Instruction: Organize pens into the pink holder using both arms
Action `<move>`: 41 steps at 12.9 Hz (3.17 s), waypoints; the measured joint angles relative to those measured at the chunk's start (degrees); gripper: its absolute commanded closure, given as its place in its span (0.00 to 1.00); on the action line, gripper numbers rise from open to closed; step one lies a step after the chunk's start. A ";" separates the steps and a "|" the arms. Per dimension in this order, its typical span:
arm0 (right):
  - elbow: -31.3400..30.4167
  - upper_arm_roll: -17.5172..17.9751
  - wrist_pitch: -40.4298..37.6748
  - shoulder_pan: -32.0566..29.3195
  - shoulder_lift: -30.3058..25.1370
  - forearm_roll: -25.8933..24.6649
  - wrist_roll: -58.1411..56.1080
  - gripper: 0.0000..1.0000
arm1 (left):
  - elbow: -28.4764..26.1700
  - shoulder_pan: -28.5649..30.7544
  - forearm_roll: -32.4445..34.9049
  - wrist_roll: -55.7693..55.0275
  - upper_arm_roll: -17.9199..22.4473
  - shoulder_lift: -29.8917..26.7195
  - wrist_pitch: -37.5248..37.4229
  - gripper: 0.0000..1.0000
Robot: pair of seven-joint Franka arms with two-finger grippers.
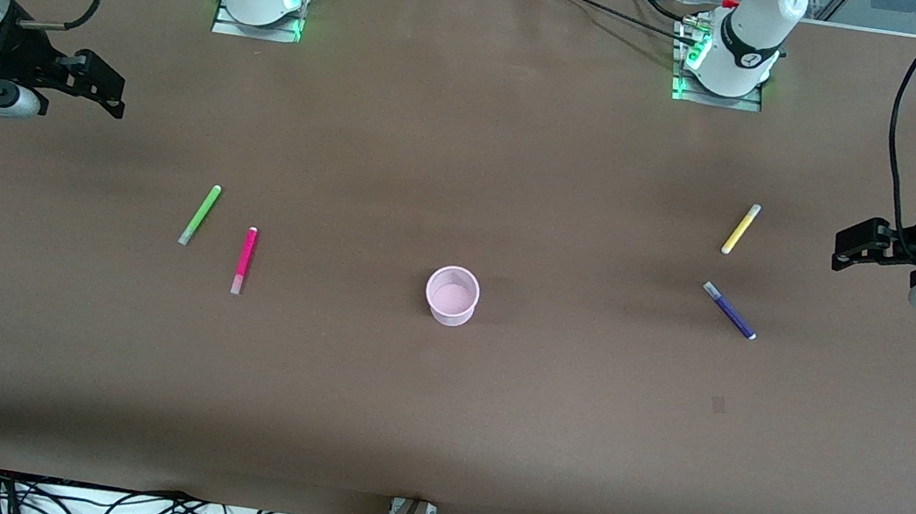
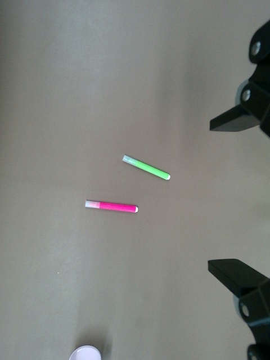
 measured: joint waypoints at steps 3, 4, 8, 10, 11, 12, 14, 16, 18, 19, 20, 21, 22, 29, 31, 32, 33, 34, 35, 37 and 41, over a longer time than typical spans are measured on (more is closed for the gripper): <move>0.00 -0.25 0.00 0.00 0.00 0.07 0.00 0.00 | 0.00 0.00 0.00 0.00 -0.02 0.00 -0.15 0.00; 0.00 -0.25 0.00 0.00 0.00 0.08 0.00 0.00 | 0.00 -0.01 0.00 0.00 -0.07 0.00 -0.17 0.00; 0.00 -0.25 0.01 0.00 0.00 0.10 0.00 0.00 | 0.01 -0.02 0.00 0.00 -0.14 0.00 -0.20 0.00; 0.00 -0.25 0.05 0.00 0.00 0.11 0.00 0.00 | 0.01 -0.03 0.00 0.00 -0.14 0.00 -0.27 0.00; 0.00 -0.25 0.07 0.00 0.00 0.11 0.00 0.00 | 0.01 -0.03 0.00 0.00 -0.15 0.00 -0.32 0.00; 0.00 -0.25 0.10 0.00 0.00 0.11 0.00 0.00 | 0.00 -0.02 0.00 0.00 -0.15 0.01 -0.42 0.00; 0.00 -0.16 0.13 0.01 0.00 0.15 0.00 0.00 | -0.03 -0.02 0.00 -0.06 -0.14 0.12 -0.78 0.00; 0.01 0.14 0.45 0.06 0.00 0.21 -0.01 0.00 | -0.10 -0.01 0.00 -0.13 -0.14 0.30 -0.91 0.00; 0.04 1.00 0.91 0.15 0.00 0.26 -0.02 0.00 | -0.52 0.02 0.00 -0.37 -0.10 0.41 -1.18 0.00; 0.07 1.47 1.02 0.21 0.00 0.26 -0.02 0.00 | -0.91 0.02 -0.01 -1.10 -0.10 0.50 -1.23 0.00; 0.09 1.71 1.04 0.24 0.00 0.26 -0.01 0.00 | -1.48 0.03 -0.01 -2.27 -0.09 0.69 -1.22 0.00; 0.09 1.71 1.04 0.24 0.00 0.26 -0.01 0.00 | -1.88 0.04 -0.01 -3.67 -0.08 1.13 -1.19 0.00; 0.09 1.63 1.04 0.23 -0.01 0.28 -0.01 0.00 | -2.06 0.07 -0.01 -5.36 -0.07 1.91 -1.11 0.00; 0.10 1.56 1.86 0.22 0.00 1.03 -0.02 0.00 | -12.53 1.17 -0.01 -19.53 0.06 6.80 12.56 0.00; 0.10 1.56 1.96 0.22 0.00 1.09 -0.02 0.00 | -19.39 1.45 -0.01 -23.83 0.07 7.48 19.99 0.00; 0.10 1.56 2.08 0.22 0.00 1.10 -0.02 0.00 | -22.29 1.66 -0.01 -26.47 0.08 8.11 23.08 0.00; 0.10 1.57 2.17 0.22 0.00 1.11 -0.02 0.00 | -24.38 2.00 -0.01 -29.22 0.09 9.00 25.50 0.00; 0.10 1.59 2.20 0.22 0.00 1.12 -0.02 0.00 | -25.60 2.30 -0.01 -31.85 0.11 10.12 27.52 0.00; 0.10 1.62 2.23 0.22 0.00 1.12 -0.02 0.00 | -26.16 2.47 -0.02 -34.05 0.11 11.29 29.18 0.00; 0.10 1.63 2.27 0.22 0.00 1.13 -0.02 0.00 | -26.46 2.57 -0.02 -37.23 0.11 14.10 33.32 0.00; 0.11 1.67 2.27 0.23 0.00 1.13 -0.03 0.00 | -26.68 4.15 -0.02 -38.37 0.14 18.80 39.48 0.00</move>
